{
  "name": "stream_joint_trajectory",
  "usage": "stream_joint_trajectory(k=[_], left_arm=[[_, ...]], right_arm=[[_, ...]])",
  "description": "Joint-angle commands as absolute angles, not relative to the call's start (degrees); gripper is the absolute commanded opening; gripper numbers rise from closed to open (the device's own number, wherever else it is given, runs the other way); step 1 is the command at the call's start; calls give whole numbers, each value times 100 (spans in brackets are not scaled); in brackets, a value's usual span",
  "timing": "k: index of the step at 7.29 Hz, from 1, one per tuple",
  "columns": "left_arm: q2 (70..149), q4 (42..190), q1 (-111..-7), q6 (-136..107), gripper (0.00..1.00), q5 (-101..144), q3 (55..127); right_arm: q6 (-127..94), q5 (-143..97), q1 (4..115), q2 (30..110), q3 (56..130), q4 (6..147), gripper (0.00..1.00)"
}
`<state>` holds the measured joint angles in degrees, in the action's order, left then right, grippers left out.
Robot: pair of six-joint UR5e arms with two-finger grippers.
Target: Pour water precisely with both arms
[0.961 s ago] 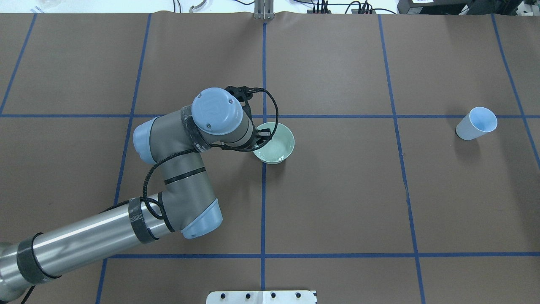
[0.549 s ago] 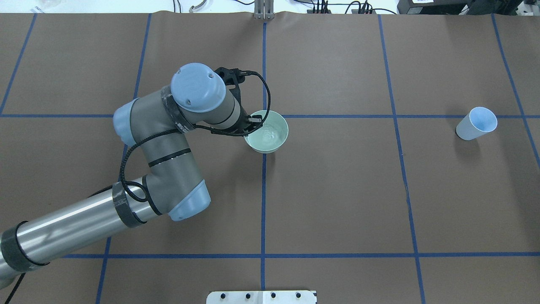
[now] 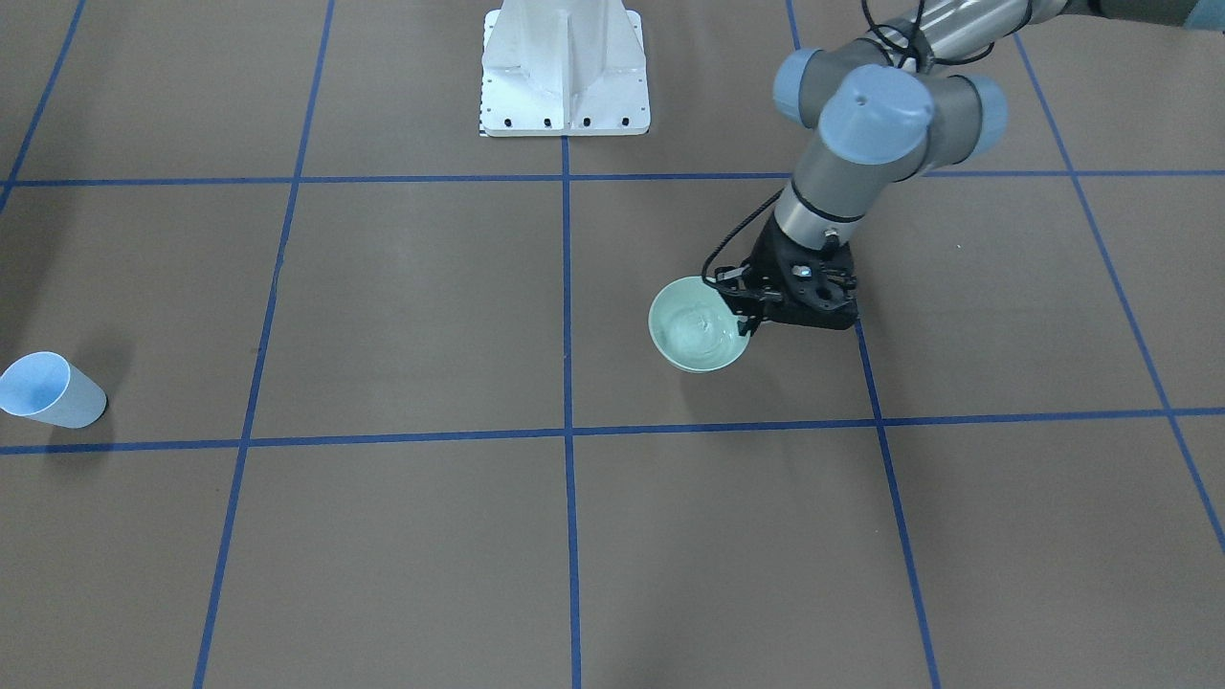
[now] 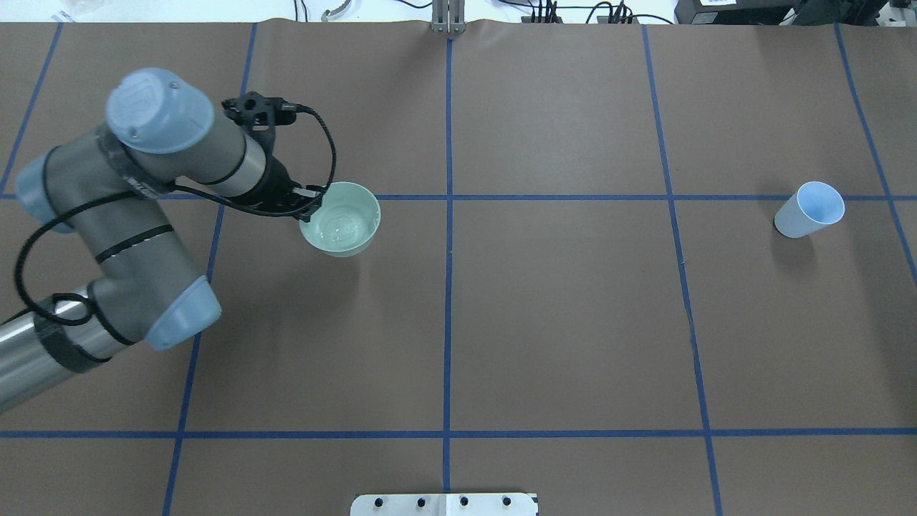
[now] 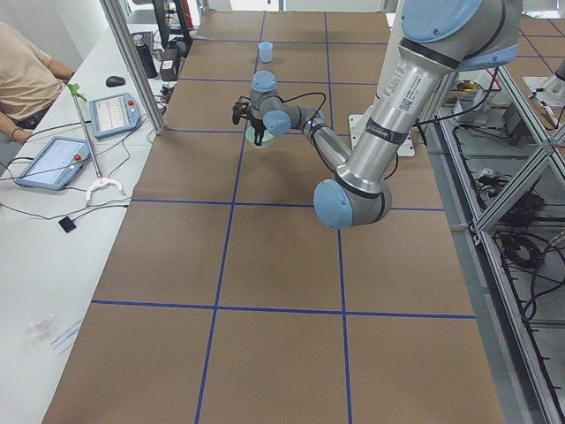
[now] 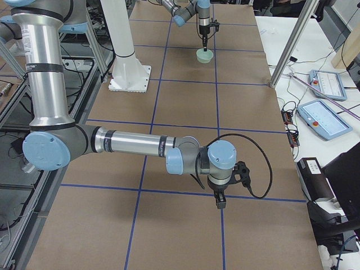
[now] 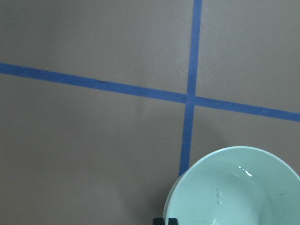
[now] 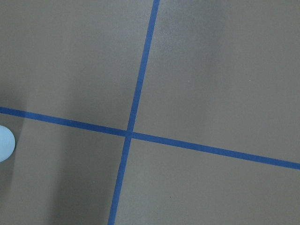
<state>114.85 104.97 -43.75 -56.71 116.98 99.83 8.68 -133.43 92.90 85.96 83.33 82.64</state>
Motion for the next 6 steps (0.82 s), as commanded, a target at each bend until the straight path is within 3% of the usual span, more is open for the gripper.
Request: stream_joint_trajectory(k=[1,4,6], left_arm=[[10420,10869,-4876,-4619,0,11953,10283],[9539,11259,-5465,-3459,0,12551,10213],[9405,11337,-5712,-2851,0,12577,9907]], right_arm=[[861,-13342,9290,8631,8332,8262,99],[870,-13342,9290,8631,8332,8253,99],[870,-13342,9290,8631,8341,8253,99]])
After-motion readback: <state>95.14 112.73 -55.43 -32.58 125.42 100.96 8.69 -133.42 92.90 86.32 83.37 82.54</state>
